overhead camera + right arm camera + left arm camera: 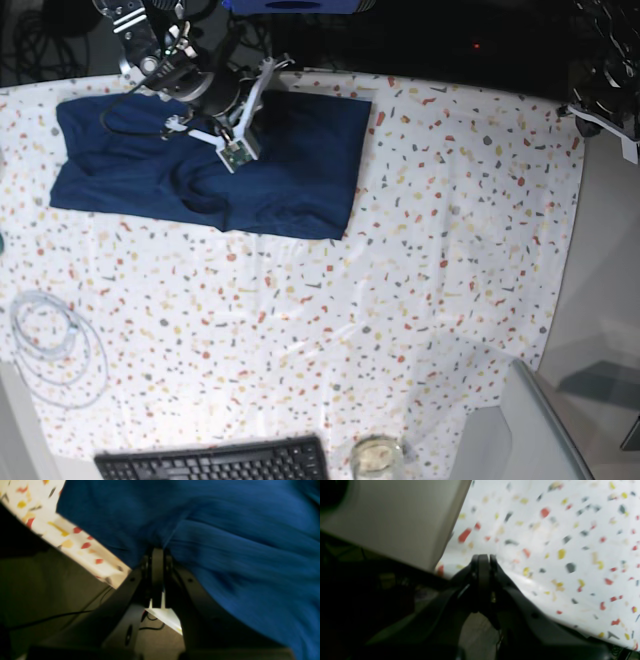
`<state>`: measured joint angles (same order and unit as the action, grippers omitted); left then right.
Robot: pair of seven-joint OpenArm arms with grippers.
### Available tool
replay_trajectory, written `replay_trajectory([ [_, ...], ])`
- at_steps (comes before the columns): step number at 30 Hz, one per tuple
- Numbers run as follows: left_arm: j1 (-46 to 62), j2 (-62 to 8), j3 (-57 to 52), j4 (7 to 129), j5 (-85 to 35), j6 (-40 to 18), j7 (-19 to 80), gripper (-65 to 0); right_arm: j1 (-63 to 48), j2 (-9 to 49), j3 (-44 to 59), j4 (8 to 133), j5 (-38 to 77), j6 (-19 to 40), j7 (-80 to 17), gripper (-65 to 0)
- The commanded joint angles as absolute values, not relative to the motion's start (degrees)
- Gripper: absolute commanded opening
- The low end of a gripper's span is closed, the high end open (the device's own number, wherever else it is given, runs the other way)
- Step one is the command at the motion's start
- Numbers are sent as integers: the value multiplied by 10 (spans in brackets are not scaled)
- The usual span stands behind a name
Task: Layout the t-shirt on the table in an organized manner, then fold the t-shirt properly
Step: 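Release the fold and move the right gripper to the folded edge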
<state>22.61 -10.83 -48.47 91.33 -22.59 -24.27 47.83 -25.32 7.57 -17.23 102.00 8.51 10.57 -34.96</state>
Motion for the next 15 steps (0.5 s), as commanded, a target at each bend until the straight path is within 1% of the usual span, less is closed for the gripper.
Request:
replay_trajectory([
  [1, 226, -118, -489, 924, -232, -245, 467, -650, -257, 77, -159, 1040, 87, 105, -341, -648],
  [5, 224, -118, -488, 924, -232, -245, 467, -650, -276, 90, -120, 1064, 88, 106, -351, -648],
  [9, 221, -118, -488, 924, -232, -245, 467, -650, -289, 90, -87, 1066, 88, 108, -375, -648],
  [15, 212, -118, -488, 923, -232, -245, 467, -650, -307, 89, -85, 1065, 89, 109, -376, -648],
])
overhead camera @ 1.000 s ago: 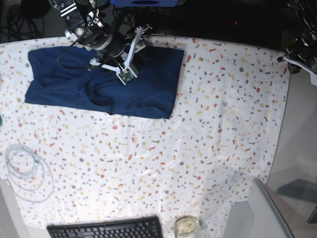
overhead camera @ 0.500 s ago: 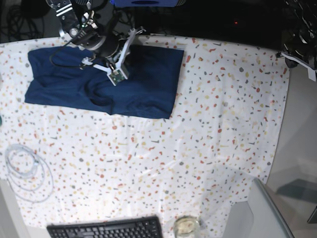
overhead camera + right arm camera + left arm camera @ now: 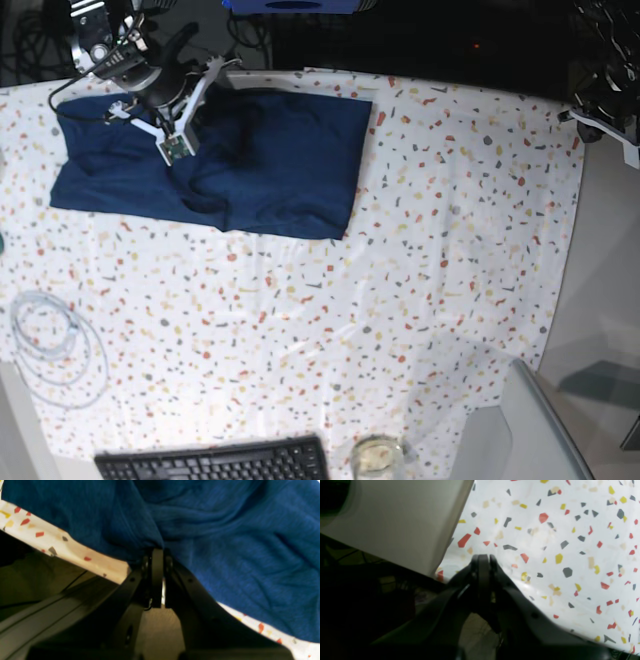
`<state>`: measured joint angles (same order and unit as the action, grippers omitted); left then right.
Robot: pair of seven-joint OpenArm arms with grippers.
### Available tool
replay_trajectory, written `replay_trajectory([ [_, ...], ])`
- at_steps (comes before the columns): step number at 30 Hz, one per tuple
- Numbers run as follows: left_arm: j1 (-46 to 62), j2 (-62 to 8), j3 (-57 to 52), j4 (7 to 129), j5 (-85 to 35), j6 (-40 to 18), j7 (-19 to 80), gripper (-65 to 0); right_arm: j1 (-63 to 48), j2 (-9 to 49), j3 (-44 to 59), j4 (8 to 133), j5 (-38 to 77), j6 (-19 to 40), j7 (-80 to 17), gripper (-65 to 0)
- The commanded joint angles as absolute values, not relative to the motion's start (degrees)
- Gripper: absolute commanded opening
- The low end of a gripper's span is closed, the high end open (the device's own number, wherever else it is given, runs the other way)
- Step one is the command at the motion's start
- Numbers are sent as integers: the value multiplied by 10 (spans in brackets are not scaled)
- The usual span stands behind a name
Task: Layout the t-shirt on the table in an organized manner, then fold the t-shirt properly
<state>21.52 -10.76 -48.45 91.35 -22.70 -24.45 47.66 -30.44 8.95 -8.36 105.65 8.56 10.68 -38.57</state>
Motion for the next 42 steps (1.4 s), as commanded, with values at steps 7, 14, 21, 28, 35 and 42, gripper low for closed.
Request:
replay_trajectory([
  [7, 210, -118, -488, 923, -232, -245, 467, -650, -320, 87, -81, 1062, 91, 108, -376, -645],
  [14, 210, -119, -488, 923, -232, -245, 467, -650, -325, 87, -80, 1055, 91, 102, -376, -641],
  [21, 210, -134, -488, 898, -232, -245, 467, -650, -330, 87, -80, 1067, 91, -4, -396, -620],
  [28, 210, -136, -488, 887, -232, -245, 467, -650, -349, 87, -85, 1134, 91, -80, -397, -384],
  [35, 210, -137, -492, 891, -232, -245, 466, -650, -356, 87, -85, 1146, 91, -87, -423, -323],
  [42, 209, -137, -492, 887, -232, -245, 466, -650, -356, 88, -94, 1149, 91, -83, -376, -324],
])
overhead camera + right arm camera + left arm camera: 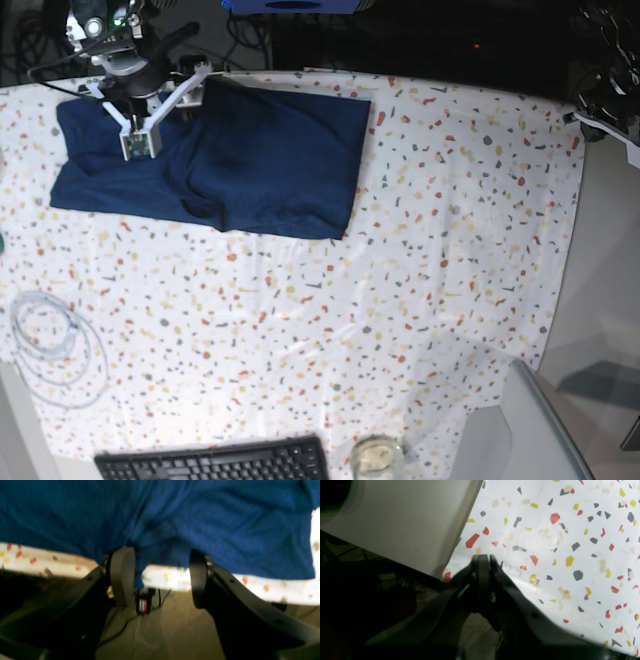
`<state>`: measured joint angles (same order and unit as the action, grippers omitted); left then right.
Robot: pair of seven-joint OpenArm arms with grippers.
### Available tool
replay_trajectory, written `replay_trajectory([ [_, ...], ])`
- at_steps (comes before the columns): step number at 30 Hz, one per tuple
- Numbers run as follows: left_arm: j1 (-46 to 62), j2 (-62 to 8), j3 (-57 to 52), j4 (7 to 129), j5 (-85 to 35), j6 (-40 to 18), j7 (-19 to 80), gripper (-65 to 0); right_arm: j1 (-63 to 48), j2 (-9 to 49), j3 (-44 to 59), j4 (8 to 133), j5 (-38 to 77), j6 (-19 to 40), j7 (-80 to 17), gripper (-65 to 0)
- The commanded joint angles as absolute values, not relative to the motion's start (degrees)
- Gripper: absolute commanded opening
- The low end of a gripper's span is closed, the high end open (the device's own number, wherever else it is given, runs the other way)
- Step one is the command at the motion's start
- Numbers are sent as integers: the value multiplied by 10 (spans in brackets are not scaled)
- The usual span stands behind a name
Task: Layout the t-shirt on the table in an organized manner, then fold the t-shirt properly
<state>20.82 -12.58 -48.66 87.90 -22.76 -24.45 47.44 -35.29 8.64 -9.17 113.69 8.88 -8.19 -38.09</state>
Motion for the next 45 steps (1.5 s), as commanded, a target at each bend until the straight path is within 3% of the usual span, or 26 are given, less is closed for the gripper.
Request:
replay_trajectory([
  [1, 209, -137, -492, 887, -232, -245, 466, -650, -353, 90, -111, 1147, 91, -78, -368, -326],
  [3, 209, -137, -492, 887, -232, -245, 466, -650, -340, 95, -146, 1145, 91, -52, -359, -362],
  [8, 209, -137, -493, 887, -232, -245, 466, -650, -313, 96, -178, 1102, 90, -36, -360, -593],
  [10, 209, -137, -493, 887, -232, -245, 466, -650, -307, 96, -166, 1088, 90, -36, -360, -650],
  [17, 209, -137, -493, 887, -232, -245, 465, -650, -308, 95, -56, 1081, 91, -31, -385, -629],
  [24, 196, -137, -492, 886, -232, -245, 465, -650, -349, 99, -77, 1148, 106, -30, -389, -599],
  [26, 195, -137, -492, 886, -232, -245, 465, -650, -360, 110, -95, 1148, 128, -19, -389, -516],
  [31, 194, -137, -490, 886, -232, -245, 465, -650, -371, 120, -151, 1141, 160, 1, -385, -182],
  [33, 194, -137, -491, 886, -232, -245, 465, -650, -369, 119, -159, 1122, 160, 1, -384, -111],
  [40, 194, -145, -489, 886, -232, -245, 465, -650, -342, 121, -157, 1047, 160, 1, -334, -173],
  [45, 196, -148, -492, 886, -232, -245, 465, -650, -332, 122, -140, 1016, 160, 1, -327, -305],
])
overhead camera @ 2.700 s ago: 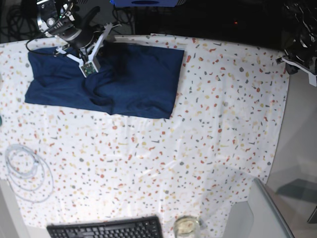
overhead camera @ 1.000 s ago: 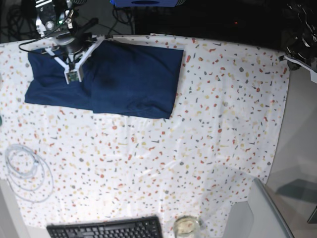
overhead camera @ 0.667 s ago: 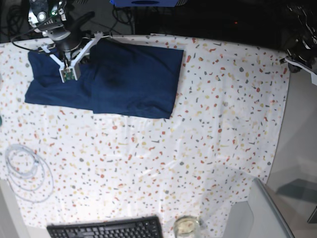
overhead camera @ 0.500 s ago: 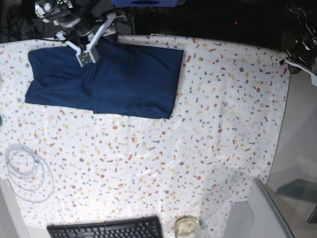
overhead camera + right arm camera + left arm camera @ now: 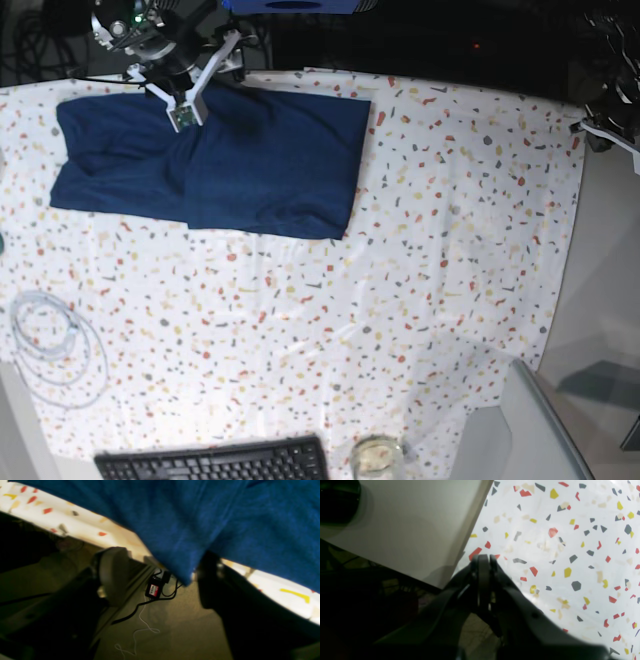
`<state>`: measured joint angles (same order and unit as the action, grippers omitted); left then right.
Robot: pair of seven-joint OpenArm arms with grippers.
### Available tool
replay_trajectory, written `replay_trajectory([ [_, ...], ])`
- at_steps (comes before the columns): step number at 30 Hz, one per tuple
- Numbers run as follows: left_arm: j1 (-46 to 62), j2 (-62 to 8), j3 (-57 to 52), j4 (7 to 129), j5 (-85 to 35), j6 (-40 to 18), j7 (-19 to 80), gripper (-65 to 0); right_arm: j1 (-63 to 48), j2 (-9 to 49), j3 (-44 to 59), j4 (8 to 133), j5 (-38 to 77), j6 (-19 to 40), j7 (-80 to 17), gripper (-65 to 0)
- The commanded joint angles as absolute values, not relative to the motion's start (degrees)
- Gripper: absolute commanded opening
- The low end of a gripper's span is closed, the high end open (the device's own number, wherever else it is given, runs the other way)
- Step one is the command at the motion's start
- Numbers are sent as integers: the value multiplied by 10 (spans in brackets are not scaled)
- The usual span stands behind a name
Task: Layout the t-shirt on the table in an organized manner, then fold the t-shirt properly
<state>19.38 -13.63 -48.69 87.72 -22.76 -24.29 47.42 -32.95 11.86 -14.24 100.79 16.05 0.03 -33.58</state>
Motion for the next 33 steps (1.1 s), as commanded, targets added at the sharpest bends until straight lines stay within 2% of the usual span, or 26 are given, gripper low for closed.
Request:
replay_trajectory([
  [1, 196, -148, -493, 886, -232, -245, 465, -650, -333, 122, -136, 1016, 160, 1, -327, -323],
  [5, 195, -148, -492, 886, -232, -245, 465, -650, -329, 122, -121, 1012, 160, 4, -326, -410],
  [10, 194, -145, -489, 886, -232, -245, 465, -650, -306, 137, -109, 1012, 160, 4, -327, -638],
  [11, 194, -145, -489, 886, -232, -245, 465, -650, -302, 140, -109, 1012, 160, 4, -328, -650],
  [23, 193, -145, -489, 886, -232, -245, 465, -650, -271, 148, -110, 986, 160, 5, -325, -635],
  [33, 193, -145, -488, 886, -232, -245, 465, -650, -304, 161, -109, 1083, 160, 5, -328, -635],
])
